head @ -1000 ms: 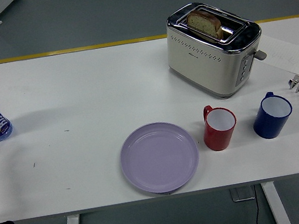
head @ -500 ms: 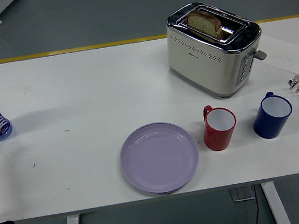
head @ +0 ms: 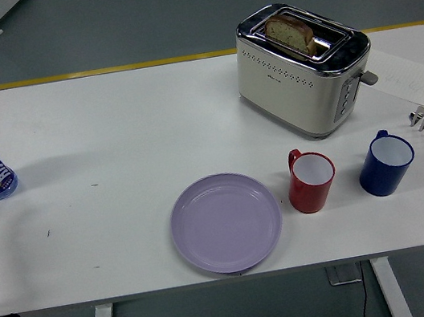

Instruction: Push plate across desktop

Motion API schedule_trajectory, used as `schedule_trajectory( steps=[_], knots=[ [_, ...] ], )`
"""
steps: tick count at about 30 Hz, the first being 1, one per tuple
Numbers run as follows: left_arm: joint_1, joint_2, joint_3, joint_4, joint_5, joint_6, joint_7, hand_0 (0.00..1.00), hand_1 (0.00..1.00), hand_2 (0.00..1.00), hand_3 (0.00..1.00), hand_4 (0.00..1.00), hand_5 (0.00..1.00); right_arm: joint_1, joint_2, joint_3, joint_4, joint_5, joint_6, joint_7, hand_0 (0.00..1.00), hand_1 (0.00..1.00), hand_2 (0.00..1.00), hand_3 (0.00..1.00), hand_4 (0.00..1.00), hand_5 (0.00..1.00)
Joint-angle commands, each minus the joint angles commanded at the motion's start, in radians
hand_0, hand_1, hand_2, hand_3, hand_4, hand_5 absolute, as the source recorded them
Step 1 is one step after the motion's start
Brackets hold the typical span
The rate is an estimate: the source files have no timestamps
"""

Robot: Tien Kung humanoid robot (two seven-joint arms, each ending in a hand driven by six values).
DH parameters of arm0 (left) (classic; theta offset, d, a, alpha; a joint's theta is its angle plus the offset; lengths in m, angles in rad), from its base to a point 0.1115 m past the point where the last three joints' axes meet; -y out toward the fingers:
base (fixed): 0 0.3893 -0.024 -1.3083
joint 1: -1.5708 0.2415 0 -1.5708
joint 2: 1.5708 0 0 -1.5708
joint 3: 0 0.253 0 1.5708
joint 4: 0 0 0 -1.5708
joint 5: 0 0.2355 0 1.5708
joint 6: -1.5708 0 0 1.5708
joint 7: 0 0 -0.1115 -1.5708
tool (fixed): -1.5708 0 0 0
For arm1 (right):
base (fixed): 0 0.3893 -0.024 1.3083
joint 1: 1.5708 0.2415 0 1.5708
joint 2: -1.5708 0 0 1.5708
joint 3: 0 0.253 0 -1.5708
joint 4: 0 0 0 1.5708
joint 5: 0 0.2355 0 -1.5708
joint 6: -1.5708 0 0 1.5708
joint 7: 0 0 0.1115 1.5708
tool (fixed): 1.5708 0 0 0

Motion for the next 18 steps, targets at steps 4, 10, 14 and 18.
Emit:
schedule_trajectory(
  steps=[4,10,14,18],
  knots=[
    [0.002,0.001,0.002,0.001,0.001,0.001,0.0,0.601,0.682,0.682,0.655,0.507,0.998,-0.004,0.0,0.002,0.0,-0.003,0.001,0.0,0.576,0.54,0.604,0.608,0.141,0.619],
    [0.005,0.002,0.004,0.007,0.001,0.002,0.0,0.602,0.682,0.682,0.656,0.505,0.998,-0.01,0.0,0.005,0.001,-0.009,0.003,-0.003,0.576,0.54,0.605,0.609,0.141,0.619],
    [0.008,0.001,0.006,0.008,0.0,0.003,0.0,0.604,0.682,0.682,0.656,0.504,0.998,-0.011,0.0,0.006,0.001,-0.009,0.002,-0.004,0.576,0.54,0.605,0.609,0.141,0.617],
    [0.009,0.002,0.007,0.007,0.0,0.003,0.001,0.604,0.682,0.682,0.656,0.504,0.998,-0.012,0.0,0.006,0.002,-0.01,0.002,-0.005,0.576,0.54,0.605,0.609,0.141,0.617]
  ],
)
